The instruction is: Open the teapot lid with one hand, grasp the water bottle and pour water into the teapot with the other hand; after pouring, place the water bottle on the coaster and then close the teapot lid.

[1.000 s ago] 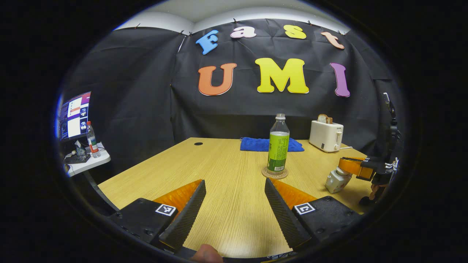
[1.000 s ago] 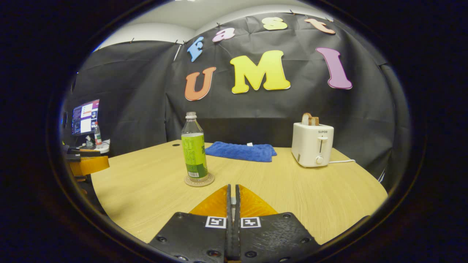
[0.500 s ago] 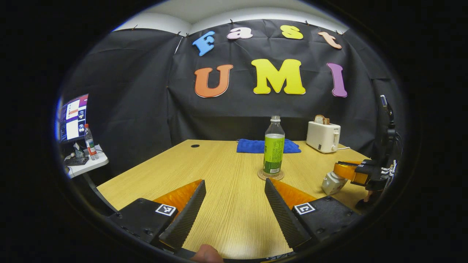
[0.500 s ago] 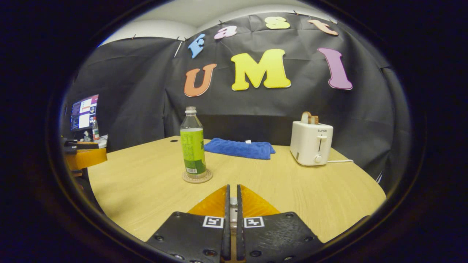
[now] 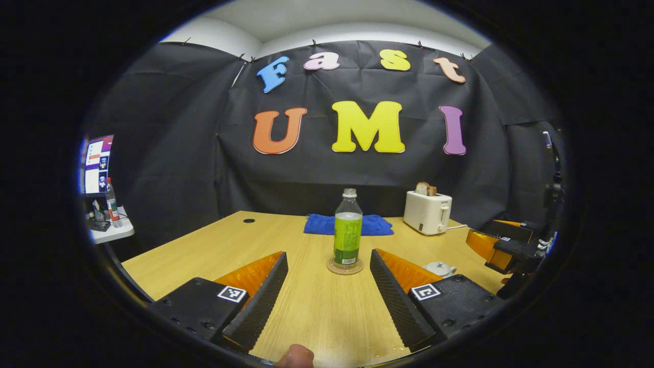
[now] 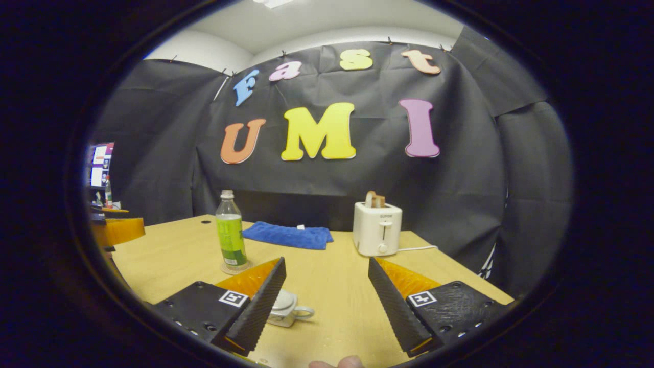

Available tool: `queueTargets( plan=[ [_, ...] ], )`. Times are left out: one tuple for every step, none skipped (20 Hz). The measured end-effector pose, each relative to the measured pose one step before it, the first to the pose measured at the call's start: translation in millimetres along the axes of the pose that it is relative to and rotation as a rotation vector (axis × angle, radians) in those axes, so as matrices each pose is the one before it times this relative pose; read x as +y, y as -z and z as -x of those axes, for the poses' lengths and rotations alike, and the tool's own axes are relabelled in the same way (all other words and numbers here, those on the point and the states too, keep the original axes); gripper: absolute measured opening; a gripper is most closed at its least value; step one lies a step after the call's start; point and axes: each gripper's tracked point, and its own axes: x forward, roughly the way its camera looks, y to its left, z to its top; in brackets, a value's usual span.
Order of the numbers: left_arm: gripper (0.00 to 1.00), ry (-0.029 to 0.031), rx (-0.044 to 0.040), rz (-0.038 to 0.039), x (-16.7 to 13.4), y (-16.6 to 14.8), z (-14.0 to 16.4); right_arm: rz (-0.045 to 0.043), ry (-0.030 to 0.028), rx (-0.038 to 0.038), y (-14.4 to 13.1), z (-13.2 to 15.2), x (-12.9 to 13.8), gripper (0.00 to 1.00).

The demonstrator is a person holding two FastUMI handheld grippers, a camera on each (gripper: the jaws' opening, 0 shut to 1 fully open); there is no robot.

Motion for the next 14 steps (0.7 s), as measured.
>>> queueTargets(
  plan=[
    [1.00, 0.01686, -0.01546, 0.00686, -9.73, -3.53, 1.80, 0.00486, 0.01685, -0.01758, -6.35, 9.07, -5.82, 0.96],
    [1.00, 0.01742, -0.01352, 0.00041, -9.00, -3.33, 0.21, 0.00153, 0.01338, -0.01411, -4.94, 8.78, -4.43, 0.97],
    [1.00, 0.00506, -0.00641, -0.00587, -6.92, -1.60, -1.37, -0.00017, 0.01142, -0.00842, -3.65, 8.40, -3.41, 0.97],
    [1.00, -0.00467, -0.00495, -0.00349, -2.81, -0.52, 0.36, 0.00168, 0.01138, -0.01143, -3.01, 7.10, -3.08, 0.97],
    [1.00, 0.00456, -0.00545, 0.00180, -4.88, -1.25, 1.98, -0.00243, 0.02182, -0.01802, -6.15, 8.99, -5.93, 0.97],
    [1.00, 0.01194, -0.00902, 0.00606, -5.45, -1.69, 3.58, -0.00257, 0.01661, -0.01690, -4.43, 7.69, -4.70, 0.97],
    [1.00, 0.00295, -0.00593, 0.00622, -3.51, -0.41, 2.46, -0.00510, 0.01007, -0.01167, -2.67, 6.26, -1.47, 0.96],
    [1.00, -0.00424, -0.00807, 0.00123, -0.12, -1.11, 3.96, -0.00640, 0.00590, -0.00651, -1.76, 6.30, 0.16, 0.96],
    [1.00, -0.00645, -0.00606, -0.00291, 1.34, -1.10, 3.70, -0.00102, 0.00655, -0.00309, -0.40, 5.48, -0.01, 0.96],
    [1.00, -0.00531, -0.01098, -0.00588, 1.97, -1.97, 3.92, 0.00179, 0.00716, -0.00112, -0.23, 5.85, -1.05, 0.96],
    [1.00, -0.00597, -0.01233, -0.00499, -0.41, -0.22, 2.64, 0.00199, 0.00336, -0.00190, 0.90, 4.78, 1.55, 0.96],
    [1.00, -0.00472, -0.00375, -0.00100, 0.77, 0.72, 3.31, 0.00155, 0.00449, 0.00427, 2.18, 3.16, 1.05, 0.97],
    [1.00, -0.00304, -0.00649, -0.00389, 0.11, -1.00, 2.05, -0.00030, 0.00095, 0.00637, 1.62, 3.09, 2.01, 0.97],
    [1.00, 0.01025, 0.00663, -0.01262, -2.34, 0.46, 1.64, -0.00396, -0.00165, 0.00487, 1.56, 3.41, 2.45, 0.96]
  ],
)
